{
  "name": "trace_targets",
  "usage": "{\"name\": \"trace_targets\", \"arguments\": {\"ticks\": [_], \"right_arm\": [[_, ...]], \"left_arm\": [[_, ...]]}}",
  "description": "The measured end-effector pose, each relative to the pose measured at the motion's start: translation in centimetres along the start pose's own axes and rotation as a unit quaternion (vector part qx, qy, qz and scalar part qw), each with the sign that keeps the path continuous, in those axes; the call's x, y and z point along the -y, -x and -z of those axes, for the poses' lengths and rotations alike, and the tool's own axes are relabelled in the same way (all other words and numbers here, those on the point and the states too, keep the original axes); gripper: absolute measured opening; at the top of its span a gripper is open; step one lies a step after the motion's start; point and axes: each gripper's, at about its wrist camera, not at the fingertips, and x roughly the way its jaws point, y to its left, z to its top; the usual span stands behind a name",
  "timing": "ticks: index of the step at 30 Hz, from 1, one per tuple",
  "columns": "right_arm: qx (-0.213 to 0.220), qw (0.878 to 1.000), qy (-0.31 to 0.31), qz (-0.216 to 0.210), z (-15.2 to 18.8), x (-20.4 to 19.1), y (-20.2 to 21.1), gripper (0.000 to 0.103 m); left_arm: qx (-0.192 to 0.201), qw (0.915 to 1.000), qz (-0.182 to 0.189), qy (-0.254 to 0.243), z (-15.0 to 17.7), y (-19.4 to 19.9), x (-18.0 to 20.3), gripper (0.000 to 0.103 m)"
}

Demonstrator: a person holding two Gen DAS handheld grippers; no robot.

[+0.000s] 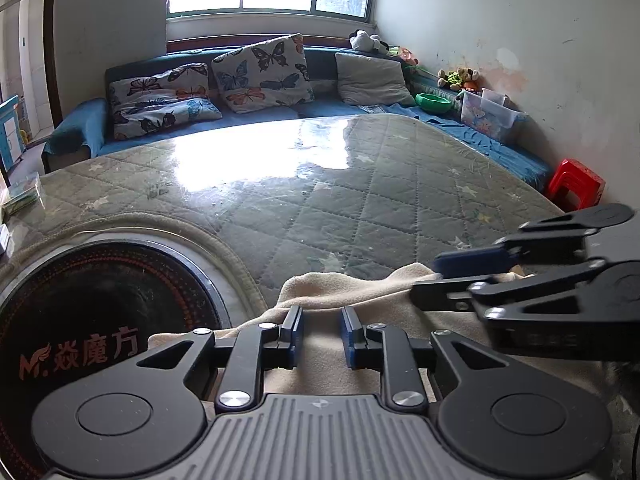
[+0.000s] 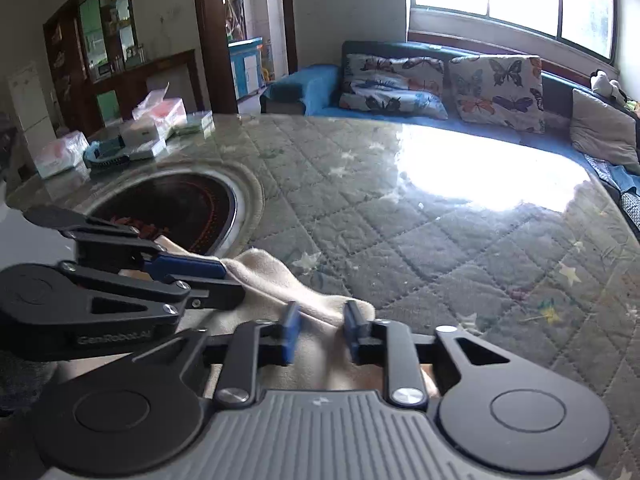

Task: Fold clothes

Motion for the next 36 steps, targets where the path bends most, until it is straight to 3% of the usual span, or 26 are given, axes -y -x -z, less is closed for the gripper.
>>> {"name": "trace_targets", "arguments": {"ticks": [3, 11, 16, 20, 27, 30, 36], "right_arm": [[0.008, 1.000, -0.006, 0.007, 0.7, 0.4, 1.5, 0.035], [-0.003, 0.999, -0.033, 0.021, 3.8, 2.7, 3.0, 0.033], [0.023, 0.999, -0.043, 0.018, 3.8, 3.3, 4.5, 0.037], [0.045, 0.998, -0.029, 0.034, 4.1, 3.1, 6.4, 0.056], [0.049, 0.998, -0.003, 0.041, 5.8, 1.0, 8.2, 0.071], [0.049, 0.997, 0.023, 0.050, 6.8, -0.3, 8.6, 0.082], [0.044, 0.995, 0.059, 0.065, 9.0, -2.5, 9.0, 0.094]], "left_arm": [[0.003, 1.0000, 0.002, -0.003, 0.1, 0.2, 0.4, 0.035], [0.006, 0.9998, -0.008, -0.014, 0.3, 0.1, 1.0, 0.039], [0.008, 0.9997, -0.014, -0.016, 0.5, 0.8, 1.3, 0.052], [0.012, 0.9997, -0.014, -0.017, 1.1, 2.0, 1.5, 0.058], [0.027, 0.9991, -0.030, -0.012, 3.4, 5.6, 1.1, 0.071], [0.035, 0.9984, -0.041, -0.019, 4.5, 7.1, 1.1, 0.082], [0.033, 0.9973, -0.062, -0.024, 6.4, 7.9, 1.1, 0.090]]}}
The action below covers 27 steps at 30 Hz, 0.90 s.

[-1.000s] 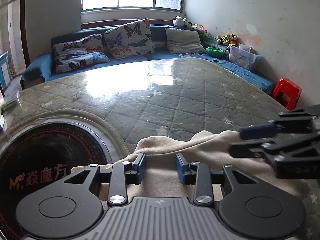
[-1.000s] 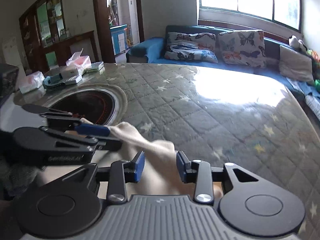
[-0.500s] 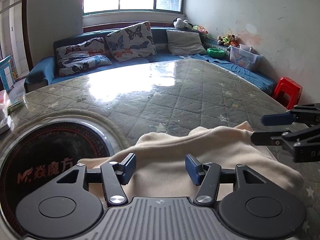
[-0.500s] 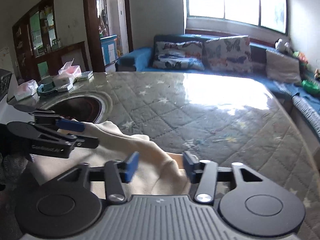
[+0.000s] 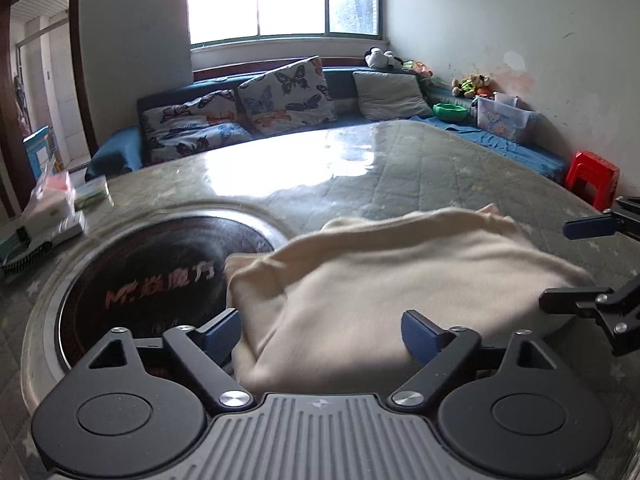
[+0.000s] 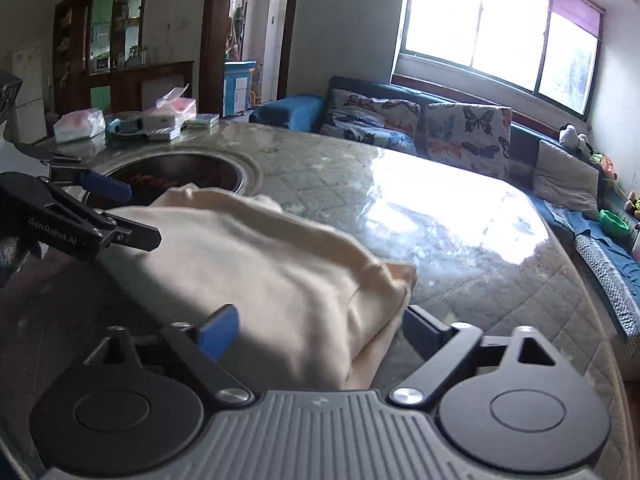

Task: Fold clothes

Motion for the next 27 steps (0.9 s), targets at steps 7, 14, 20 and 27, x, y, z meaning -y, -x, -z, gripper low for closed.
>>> {"name": "trace_targets", "arguments": {"ticks": [7, 14, 20, 27], "right_arm": [[-0.003, 1.000, 0.000, 0.017, 1.1, -0.4, -0.1, 0.100], [0.007, 0.998, -0.039, 0.041, 0.5, 1.5, 0.3, 0.103], [-0.014, 0.998, -0.048, 0.047, 1.8, 2.0, -0.9, 0.103], [-0.006, 0.995, -0.067, 0.077, 1.1, 3.8, -0.4, 0.103]], "left_arm": [[-0.011, 0.9998, -0.016, 0.008, 1.0, -0.5, -0.2, 0.092], [0.005, 0.9998, -0.020, 0.001, 0.1, 0.3, 0.4, 0.096], [-0.005, 0.9999, -0.015, -0.005, 0.5, -0.4, 1.0, 0.100], [-0.009, 0.9997, -0.023, 0.005, 0.8, -0.5, 0.0, 0.103]]}}
